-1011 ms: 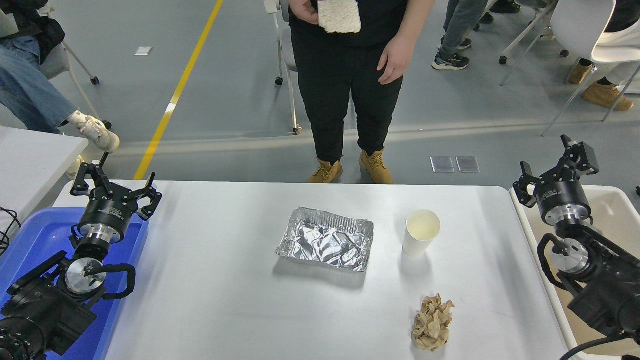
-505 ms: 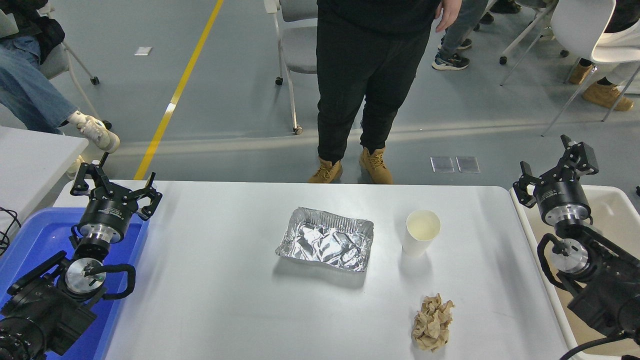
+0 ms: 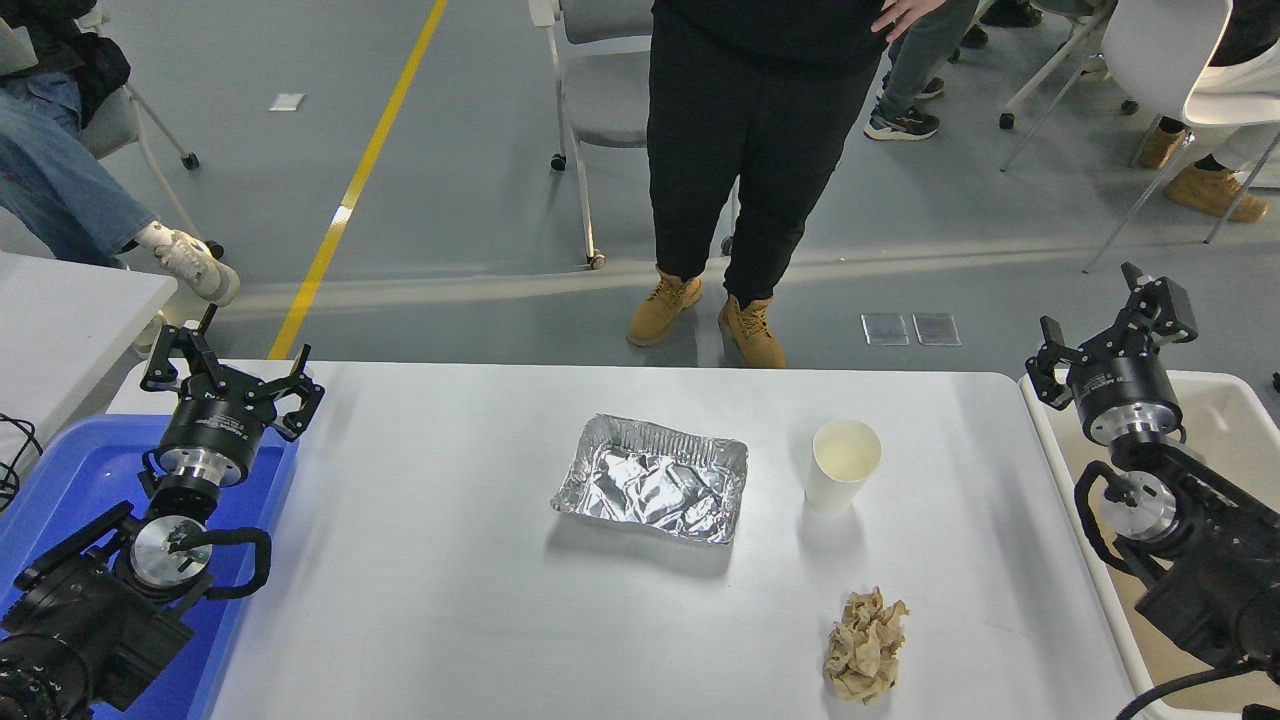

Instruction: Clean the table surface

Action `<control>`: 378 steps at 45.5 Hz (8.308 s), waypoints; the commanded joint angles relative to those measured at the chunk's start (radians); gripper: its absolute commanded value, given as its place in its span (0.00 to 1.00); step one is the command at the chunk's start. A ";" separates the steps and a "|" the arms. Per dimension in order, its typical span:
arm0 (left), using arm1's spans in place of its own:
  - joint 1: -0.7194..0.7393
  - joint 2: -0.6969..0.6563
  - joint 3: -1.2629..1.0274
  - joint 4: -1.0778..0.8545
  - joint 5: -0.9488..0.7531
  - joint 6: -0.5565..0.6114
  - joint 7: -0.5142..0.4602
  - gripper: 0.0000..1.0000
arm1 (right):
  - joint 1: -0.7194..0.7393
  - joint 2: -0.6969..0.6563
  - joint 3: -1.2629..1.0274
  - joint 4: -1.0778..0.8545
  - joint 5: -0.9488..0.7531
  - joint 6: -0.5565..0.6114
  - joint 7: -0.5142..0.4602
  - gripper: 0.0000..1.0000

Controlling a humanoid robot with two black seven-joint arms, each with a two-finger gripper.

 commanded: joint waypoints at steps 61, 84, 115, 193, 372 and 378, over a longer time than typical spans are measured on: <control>0.000 0.000 0.000 0.001 0.000 0.000 0.000 1.00 | 0.021 -0.056 -0.029 -0.003 -0.023 0.018 -0.014 0.98; 0.000 0.000 0.000 0.001 0.000 -0.001 0.000 1.00 | 0.429 -0.056 -0.992 -0.169 -0.179 0.075 -0.235 0.98; 0.000 0.000 0.000 -0.001 0.000 -0.001 0.000 1.00 | 0.716 0.049 -1.339 -0.111 -0.871 0.345 -0.218 0.98; 0.000 0.000 0.002 0.001 0.000 -0.001 0.000 1.00 | 0.585 0.155 -1.428 0.136 -1.074 0.190 -0.215 0.87; 0.000 0.000 0.000 0.001 0.000 0.000 0.000 1.00 | 0.331 -0.272 -1.074 -0.549 -0.436 0.353 0.025 0.00; 0.000 0.000 0.000 0.001 0.000 0.000 0.000 1.00 | 0.284 -0.280 -1.074 -0.549 -0.419 0.302 -0.005 0.00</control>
